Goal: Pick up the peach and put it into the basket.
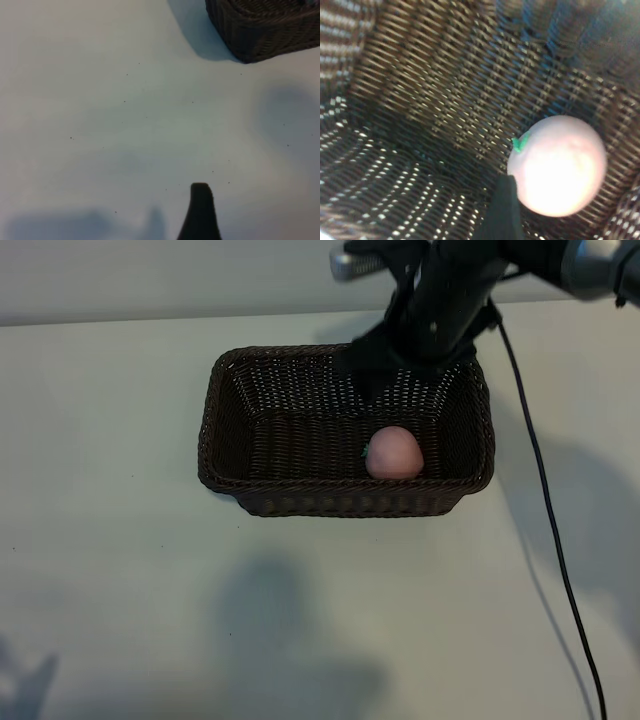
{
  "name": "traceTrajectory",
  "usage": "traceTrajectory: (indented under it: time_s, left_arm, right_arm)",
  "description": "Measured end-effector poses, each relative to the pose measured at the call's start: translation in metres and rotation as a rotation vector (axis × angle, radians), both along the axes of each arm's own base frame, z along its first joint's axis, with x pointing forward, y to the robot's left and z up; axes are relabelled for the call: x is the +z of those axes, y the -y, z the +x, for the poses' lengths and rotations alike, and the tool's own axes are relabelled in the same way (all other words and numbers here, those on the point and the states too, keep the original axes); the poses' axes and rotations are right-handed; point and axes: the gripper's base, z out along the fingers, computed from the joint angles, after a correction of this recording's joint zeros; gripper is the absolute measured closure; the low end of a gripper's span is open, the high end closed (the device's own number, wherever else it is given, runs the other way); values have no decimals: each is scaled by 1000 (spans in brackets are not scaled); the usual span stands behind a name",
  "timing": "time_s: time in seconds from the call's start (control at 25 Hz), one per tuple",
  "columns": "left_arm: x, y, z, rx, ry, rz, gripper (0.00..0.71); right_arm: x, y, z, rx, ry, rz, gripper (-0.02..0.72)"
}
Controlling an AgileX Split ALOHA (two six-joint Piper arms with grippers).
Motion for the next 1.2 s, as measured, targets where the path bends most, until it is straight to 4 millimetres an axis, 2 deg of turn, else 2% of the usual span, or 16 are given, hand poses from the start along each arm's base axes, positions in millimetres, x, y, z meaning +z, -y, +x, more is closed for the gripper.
traceTrajectory:
  time_s: [0.08,0.12,0.2,0.36,0.52,0.64,0.76,0.88,1.0,1.12,1.2]
  left_arm:
    - [0,0,0,0,0,0,131]
    - [0,0,0,0,0,0,131]
    - [0,0,0,0,0,0,131]
    - [0,0,0,0,0,0,131]
    - [0,0,0,0,0,0,131]
    - [0,0,0,0,0,0,131]
    - [0,0,0,0,0,0,131]
    - [0,0,0,0,0,0,131]
    - [0,0,0,0,0,0,131]
    - [0,0,0,0,0,0,131]
    - [0,0,0,0,0,0,131]
  right_arm:
    - [7,0,1,4,10,-5,93]
    - [18,4,4,4,22,-22,108]
    - [27,12,8,-8,27,-36,113]
    - [36,50,22,-92,30,-55,117]
    - [36,106,37,-202,21,-78,118]
    - [36,157,45,-295,28,-113,118]
    - [36,212,46,-411,25,-144,118]
    - [36,252,43,-501,18,-146,118]
    - [36,270,40,-542,14,-147,118]
    - [42,271,37,-540,26,-147,118]
    - [53,269,30,-536,46,-137,121]
